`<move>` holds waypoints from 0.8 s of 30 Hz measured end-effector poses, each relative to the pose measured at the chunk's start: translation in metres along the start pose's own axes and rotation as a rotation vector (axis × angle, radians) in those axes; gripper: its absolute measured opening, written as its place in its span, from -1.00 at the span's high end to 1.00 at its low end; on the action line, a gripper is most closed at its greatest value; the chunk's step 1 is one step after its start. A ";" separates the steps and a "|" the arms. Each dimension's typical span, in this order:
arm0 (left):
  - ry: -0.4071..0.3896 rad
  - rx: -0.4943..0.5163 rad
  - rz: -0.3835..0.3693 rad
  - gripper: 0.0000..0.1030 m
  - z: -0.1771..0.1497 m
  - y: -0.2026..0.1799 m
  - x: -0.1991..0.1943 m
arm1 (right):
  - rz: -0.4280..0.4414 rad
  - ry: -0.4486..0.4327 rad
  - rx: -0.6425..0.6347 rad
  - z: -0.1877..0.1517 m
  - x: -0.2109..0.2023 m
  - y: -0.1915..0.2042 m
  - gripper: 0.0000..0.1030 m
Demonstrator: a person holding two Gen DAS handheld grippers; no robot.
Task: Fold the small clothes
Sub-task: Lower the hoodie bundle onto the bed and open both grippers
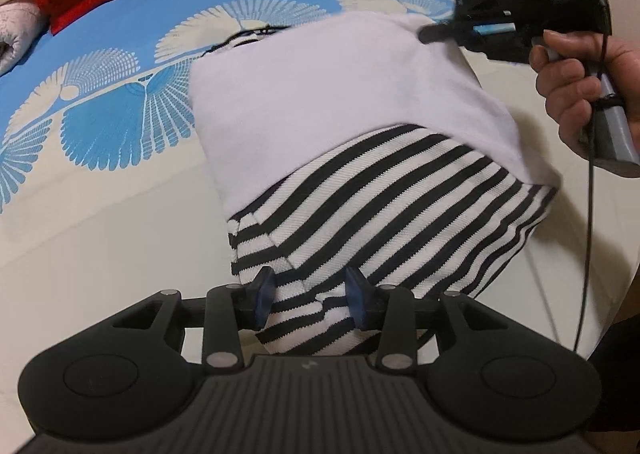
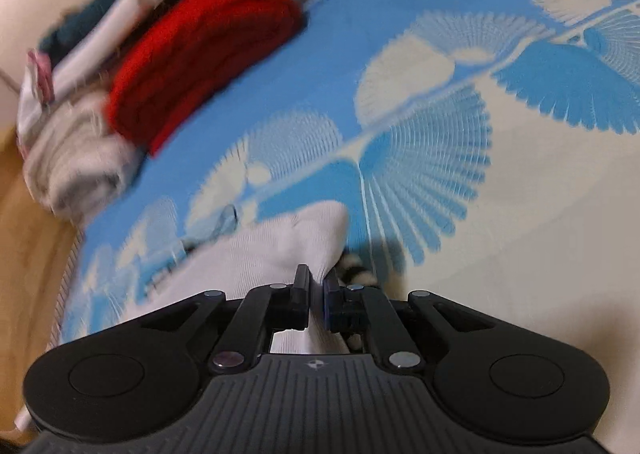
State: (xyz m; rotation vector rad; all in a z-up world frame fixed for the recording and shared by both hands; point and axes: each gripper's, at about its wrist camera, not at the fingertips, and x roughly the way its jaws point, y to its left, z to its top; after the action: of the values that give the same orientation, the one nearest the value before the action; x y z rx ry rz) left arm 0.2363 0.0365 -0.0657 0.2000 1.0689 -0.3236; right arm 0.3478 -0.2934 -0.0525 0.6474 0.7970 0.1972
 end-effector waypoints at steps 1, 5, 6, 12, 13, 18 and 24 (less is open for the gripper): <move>-0.011 -0.005 -0.010 0.12 0.001 0.000 -0.002 | -0.046 -0.005 0.038 0.003 -0.001 -0.009 0.90; -0.008 0.019 0.008 0.12 -0.001 -0.003 -0.004 | -0.136 0.036 -0.081 -0.009 0.008 -0.005 0.87; -0.011 0.019 0.008 0.12 -0.001 -0.002 -0.005 | -0.155 0.019 -0.099 -0.010 0.004 -0.001 0.84; -0.082 -0.087 -0.057 0.12 0.002 0.019 -0.025 | -0.101 -0.026 -0.201 -0.003 -0.048 0.015 0.51; -0.093 -0.106 -0.081 0.12 0.003 0.021 -0.027 | -0.044 0.007 -0.264 -0.008 -0.056 0.021 0.51; 0.003 -0.076 -0.062 0.11 0.002 0.011 -0.007 | -0.005 0.298 -0.585 -0.069 -0.045 0.032 0.22; -0.034 -0.135 -0.092 -0.01 -0.001 0.016 -0.021 | -0.065 0.306 -0.591 -0.081 -0.053 0.019 0.19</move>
State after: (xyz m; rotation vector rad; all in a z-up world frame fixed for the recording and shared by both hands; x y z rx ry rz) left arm 0.2323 0.0554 -0.0469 0.0243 1.0639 -0.3353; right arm 0.2547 -0.2622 -0.0516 0.0300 0.9932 0.4588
